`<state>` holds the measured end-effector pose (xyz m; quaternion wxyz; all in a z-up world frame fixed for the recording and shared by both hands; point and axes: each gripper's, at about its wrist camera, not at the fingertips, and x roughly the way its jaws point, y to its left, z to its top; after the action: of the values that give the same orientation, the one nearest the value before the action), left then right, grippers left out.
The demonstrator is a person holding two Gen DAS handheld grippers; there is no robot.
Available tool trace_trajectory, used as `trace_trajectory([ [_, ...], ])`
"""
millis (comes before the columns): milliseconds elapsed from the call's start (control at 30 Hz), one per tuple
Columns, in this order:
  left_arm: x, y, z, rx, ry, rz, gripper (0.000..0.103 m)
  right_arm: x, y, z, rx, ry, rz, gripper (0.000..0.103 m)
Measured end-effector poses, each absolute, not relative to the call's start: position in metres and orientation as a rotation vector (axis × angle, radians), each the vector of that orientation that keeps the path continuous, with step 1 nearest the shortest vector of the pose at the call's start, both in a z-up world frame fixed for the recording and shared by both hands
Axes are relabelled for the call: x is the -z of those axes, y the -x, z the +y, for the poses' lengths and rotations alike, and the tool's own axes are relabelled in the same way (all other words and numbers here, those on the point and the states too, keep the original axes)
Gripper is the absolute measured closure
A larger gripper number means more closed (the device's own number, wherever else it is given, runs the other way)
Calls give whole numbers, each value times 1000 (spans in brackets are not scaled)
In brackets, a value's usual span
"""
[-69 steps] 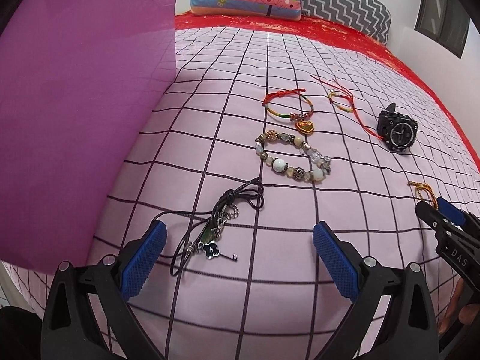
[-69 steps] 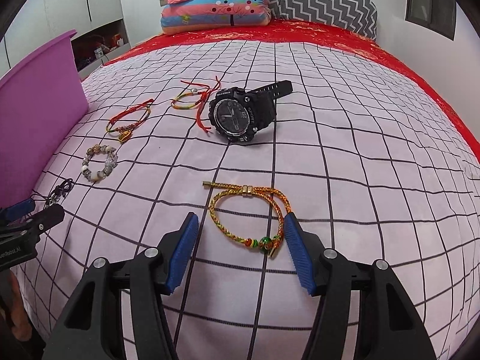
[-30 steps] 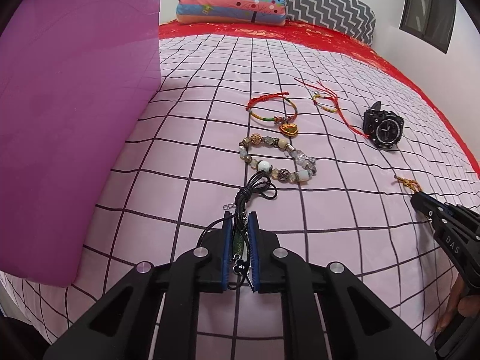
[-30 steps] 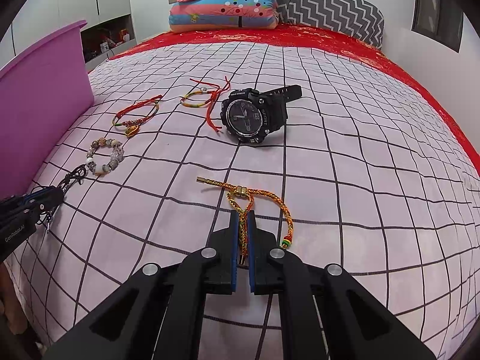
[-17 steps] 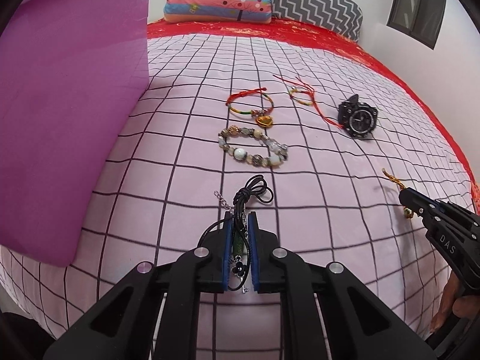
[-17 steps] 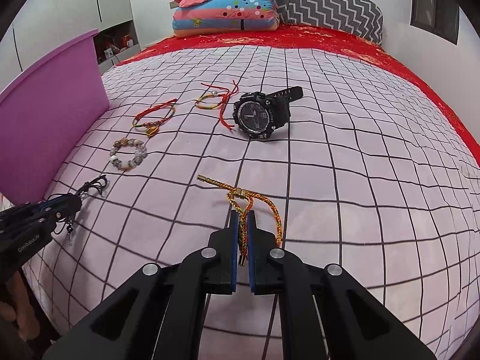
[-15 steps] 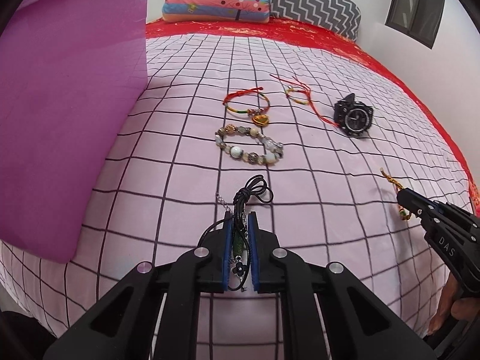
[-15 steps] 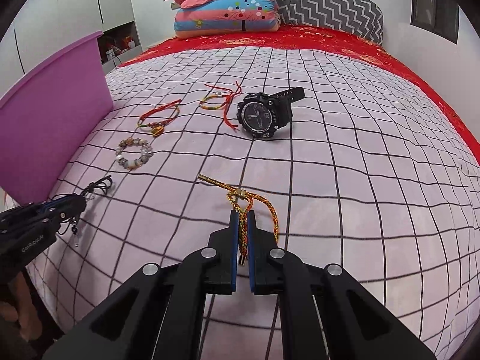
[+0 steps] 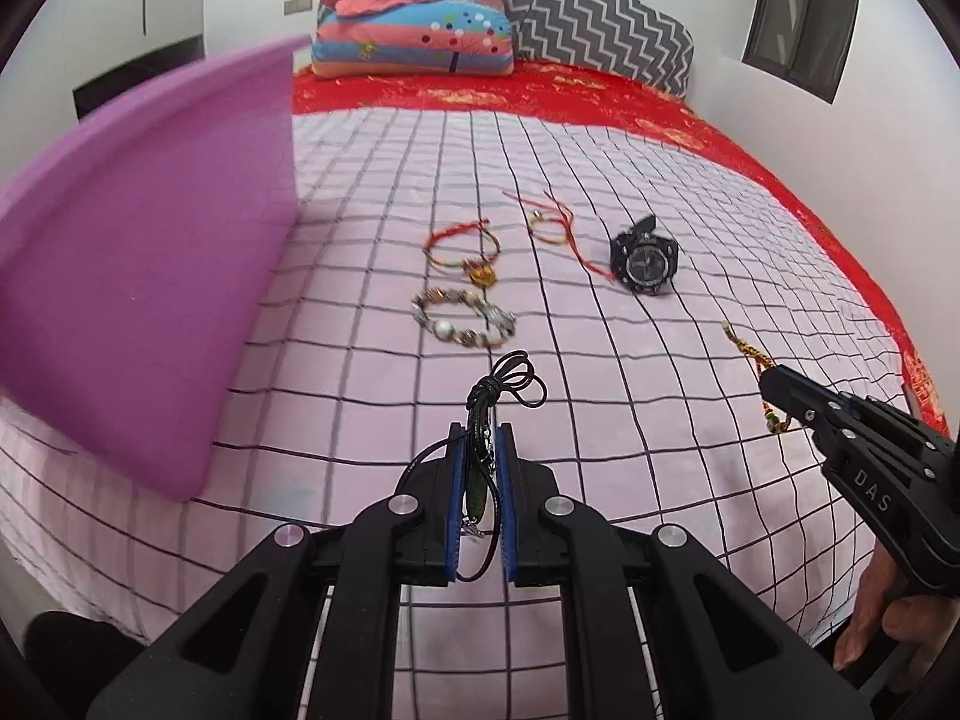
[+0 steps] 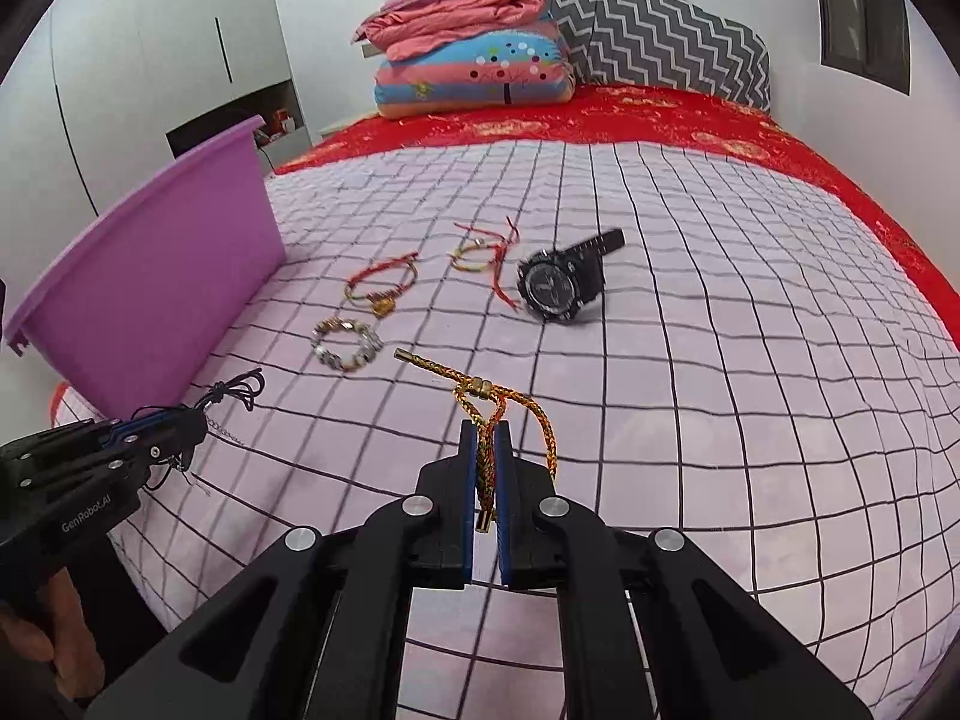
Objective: Organize jewelry
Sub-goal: 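Carry the held bracelet and necklace with both tools over the purple basin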
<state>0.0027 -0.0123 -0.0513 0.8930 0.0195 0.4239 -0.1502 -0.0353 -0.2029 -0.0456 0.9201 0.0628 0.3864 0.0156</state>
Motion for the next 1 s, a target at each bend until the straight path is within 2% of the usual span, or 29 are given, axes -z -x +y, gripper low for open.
trace_trajectory([
  [567,-25,26,20,301,-17,733,92,-26,53,-158,-141,-119,660,97],
  [1000,-83,26,87,226,35,598,92,-72,33,-93,-287,-104,602,97],
])
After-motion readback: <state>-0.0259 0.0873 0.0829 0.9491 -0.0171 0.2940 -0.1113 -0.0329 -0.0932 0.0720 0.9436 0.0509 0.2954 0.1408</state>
